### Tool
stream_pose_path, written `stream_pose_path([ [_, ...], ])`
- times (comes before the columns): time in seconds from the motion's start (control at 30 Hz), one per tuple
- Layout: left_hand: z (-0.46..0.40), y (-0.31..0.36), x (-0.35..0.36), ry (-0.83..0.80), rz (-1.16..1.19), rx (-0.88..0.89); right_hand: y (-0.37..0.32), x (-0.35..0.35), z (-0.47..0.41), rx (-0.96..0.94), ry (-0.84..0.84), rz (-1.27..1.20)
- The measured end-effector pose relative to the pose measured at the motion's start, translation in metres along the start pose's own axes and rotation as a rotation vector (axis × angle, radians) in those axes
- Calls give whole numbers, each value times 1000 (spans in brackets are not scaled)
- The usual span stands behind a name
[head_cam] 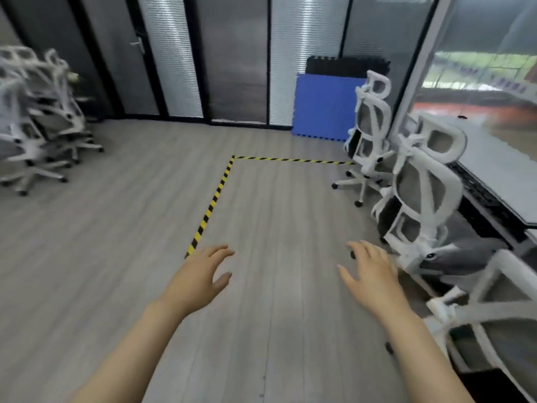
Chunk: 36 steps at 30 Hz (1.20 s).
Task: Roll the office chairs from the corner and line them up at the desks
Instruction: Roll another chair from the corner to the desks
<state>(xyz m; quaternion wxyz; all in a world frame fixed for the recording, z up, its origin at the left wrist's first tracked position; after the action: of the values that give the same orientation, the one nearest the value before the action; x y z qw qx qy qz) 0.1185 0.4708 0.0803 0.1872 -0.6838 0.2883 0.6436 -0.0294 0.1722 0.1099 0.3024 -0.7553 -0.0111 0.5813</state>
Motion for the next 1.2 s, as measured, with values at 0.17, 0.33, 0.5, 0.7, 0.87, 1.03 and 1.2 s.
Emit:
stream_pose_path([
  [0.17,15,-141,-10,36,37,-276,-96,71,-88,-143,-94,-30],
  [0.33,8,-258,-17,64,-9,-468,-192,152,-181,-268,-206,-120],
  [0.5,-25,-365,-39,100,-30,-628,-307,221,-283,-410,-293,-184],
  [0.7,-38,-486,-60,138,-42,-810,-446,296,-375,-588,-396,-217],
  [0.87,-36,-586,-57,140,-29,-944,-554,371,-418,-708,-480,-239],
  [1.03,-30,-719,-63,159,-85,-986,-674,450,-450,-820,-520,-234],
  [1.2,-19,-878,-109,148,-184,-1040,-828,516,-498,-863,-477,-269],
])
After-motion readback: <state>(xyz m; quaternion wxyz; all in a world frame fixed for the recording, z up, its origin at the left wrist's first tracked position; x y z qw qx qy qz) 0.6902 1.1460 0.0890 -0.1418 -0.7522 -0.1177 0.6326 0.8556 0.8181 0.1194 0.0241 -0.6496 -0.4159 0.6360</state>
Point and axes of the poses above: each hand's wrist, its own z-axis away from the middle knuckle, its own x-axis out of the palm, y = z × x, the point moved 6 cm from there along -z, towards the middle knuckle, and after that the axes turned 12 degrees about -z, right-handed, at the moved point
